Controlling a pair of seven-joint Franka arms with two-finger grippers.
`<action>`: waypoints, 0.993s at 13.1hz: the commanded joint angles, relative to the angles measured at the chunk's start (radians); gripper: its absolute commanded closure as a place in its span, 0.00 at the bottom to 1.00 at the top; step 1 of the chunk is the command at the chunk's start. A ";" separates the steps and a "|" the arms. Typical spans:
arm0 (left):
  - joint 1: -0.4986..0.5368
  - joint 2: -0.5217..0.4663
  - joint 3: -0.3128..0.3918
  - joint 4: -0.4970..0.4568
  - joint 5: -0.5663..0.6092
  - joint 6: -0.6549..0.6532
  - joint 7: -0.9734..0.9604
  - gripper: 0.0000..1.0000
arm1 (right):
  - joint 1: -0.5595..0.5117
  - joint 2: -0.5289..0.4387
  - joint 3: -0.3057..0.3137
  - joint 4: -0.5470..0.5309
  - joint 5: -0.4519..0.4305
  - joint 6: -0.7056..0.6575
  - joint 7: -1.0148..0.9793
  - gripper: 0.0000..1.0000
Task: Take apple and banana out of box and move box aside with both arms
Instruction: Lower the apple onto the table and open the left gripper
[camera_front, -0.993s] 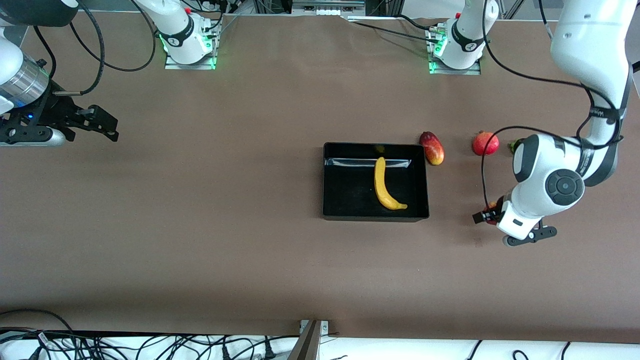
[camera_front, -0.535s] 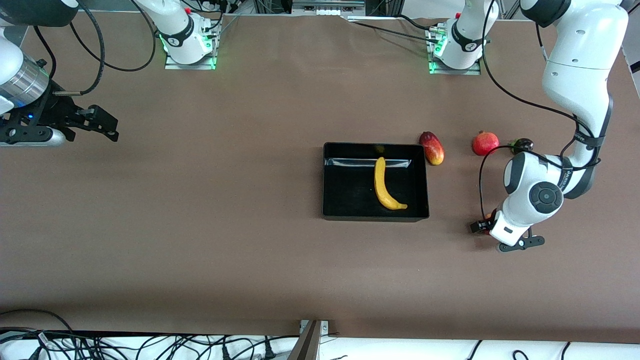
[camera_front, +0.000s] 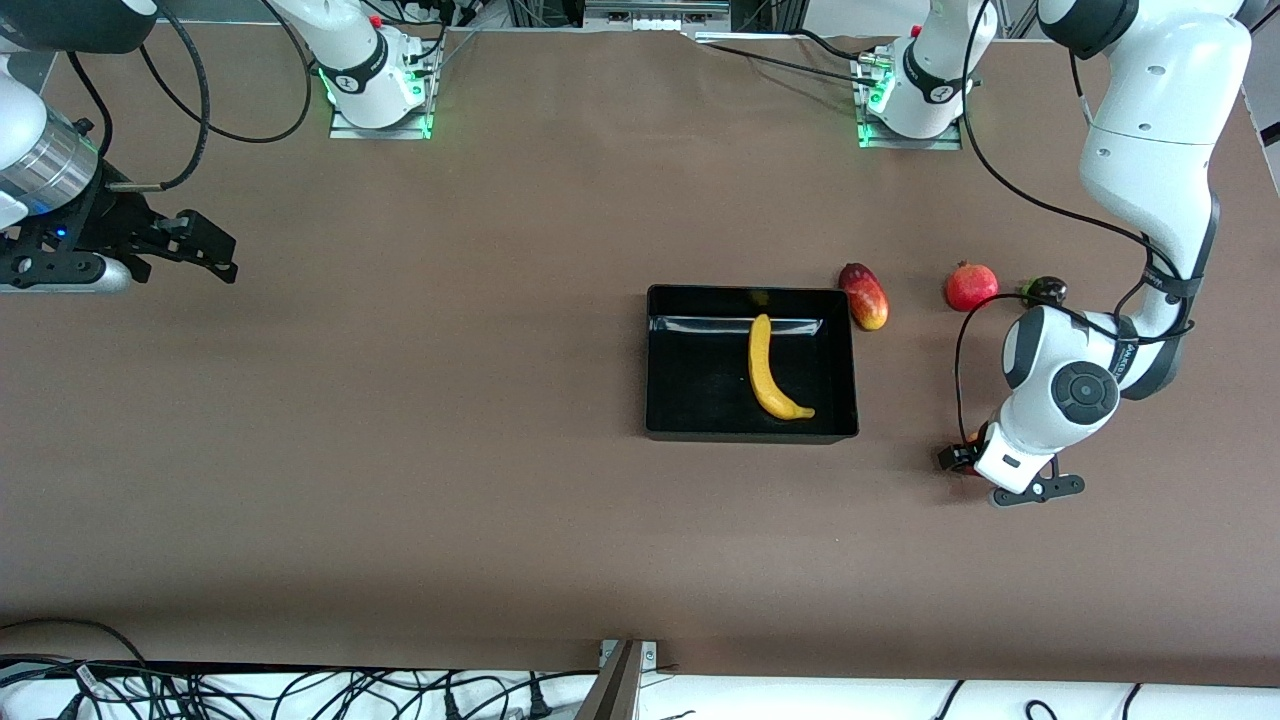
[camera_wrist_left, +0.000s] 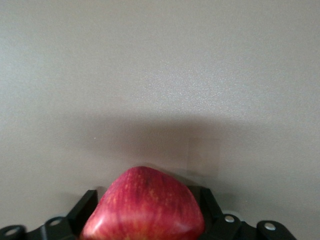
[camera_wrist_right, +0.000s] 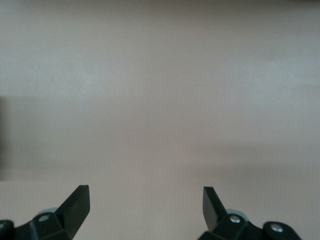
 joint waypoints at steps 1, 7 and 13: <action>-0.011 -0.057 0.000 0.006 0.016 -0.074 -0.011 0.00 | 0.002 0.004 -0.001 0.013 0.004 0.000 0.000 0.00; -0.260 -0.294 0.010 0.012 -0.235 -0.446 -0.322 0.00 | 0.002 0.004 -0.001 0.013 0.004 0.000 0.000 0.00; -0.529 -0.131 0.076 0.017 -0.252 -0.302 -0.741 0.00 | 0.002 0.004 0.001 0.013 0.004 0.001 0.000 0.00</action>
